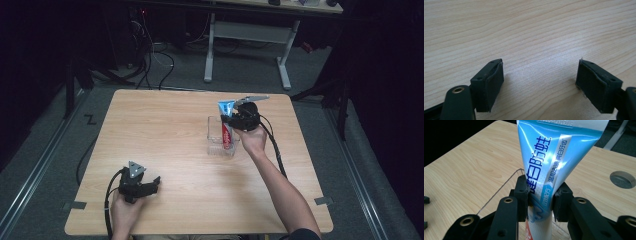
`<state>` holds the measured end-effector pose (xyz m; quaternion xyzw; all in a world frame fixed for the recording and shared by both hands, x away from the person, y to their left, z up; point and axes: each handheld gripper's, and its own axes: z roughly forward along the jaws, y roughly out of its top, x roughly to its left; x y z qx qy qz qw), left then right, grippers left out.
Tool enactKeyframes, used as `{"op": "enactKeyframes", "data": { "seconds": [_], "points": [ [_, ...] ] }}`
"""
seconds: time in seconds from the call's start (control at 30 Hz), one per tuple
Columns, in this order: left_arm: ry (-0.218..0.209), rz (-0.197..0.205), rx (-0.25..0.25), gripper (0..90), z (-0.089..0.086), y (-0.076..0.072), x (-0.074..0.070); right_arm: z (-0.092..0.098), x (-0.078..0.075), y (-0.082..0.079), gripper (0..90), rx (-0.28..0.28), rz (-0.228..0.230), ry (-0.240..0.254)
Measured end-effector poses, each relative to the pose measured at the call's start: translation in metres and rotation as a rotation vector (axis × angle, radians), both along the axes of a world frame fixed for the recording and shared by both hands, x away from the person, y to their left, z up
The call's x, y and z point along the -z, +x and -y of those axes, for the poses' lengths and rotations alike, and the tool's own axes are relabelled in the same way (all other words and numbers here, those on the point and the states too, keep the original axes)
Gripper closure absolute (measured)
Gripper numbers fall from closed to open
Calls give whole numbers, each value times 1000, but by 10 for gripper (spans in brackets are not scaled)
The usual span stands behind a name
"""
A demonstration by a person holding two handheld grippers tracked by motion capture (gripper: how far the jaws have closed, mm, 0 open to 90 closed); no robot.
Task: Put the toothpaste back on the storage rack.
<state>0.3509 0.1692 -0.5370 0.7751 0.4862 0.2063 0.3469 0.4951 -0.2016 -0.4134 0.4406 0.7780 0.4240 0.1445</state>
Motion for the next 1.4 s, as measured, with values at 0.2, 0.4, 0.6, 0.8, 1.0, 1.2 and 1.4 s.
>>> {"op": "enactKeyframes", "data": {
  "seconds": [0.2, 0.4, 0.6, 0.8, 1.0, 1.2, 1.4],
  "points": [
    [0, 0, 0, 224, 0, 0, 0, -1, 2, 0, 696, -6, -3, -7],
    [0, 0, 0, 224, 0, 0, 0, -1, 4, -1, 694, -1, -3, -5],
    [0, 0, 0, 225, 0, 0, 0, 4, 4, -2, 694, 8, -7, 8],
    [0, 0, 0, 224, 0, 0, 0, 8, 4, -2, 689, 15, -12, 11],
    [0, 0, 0, 224, 0, 0, 0, 10, 4, -3, 677, 19, 6, -6],
    [0, 0, 0, 225, 0, 0, 0, 11, 5, -4, 672, 26, 28, -39],
    [1, -1, 0, 225, 0, 0, 0, 11, 5, -6, 661, 27, 48, -82]
  ]
}}
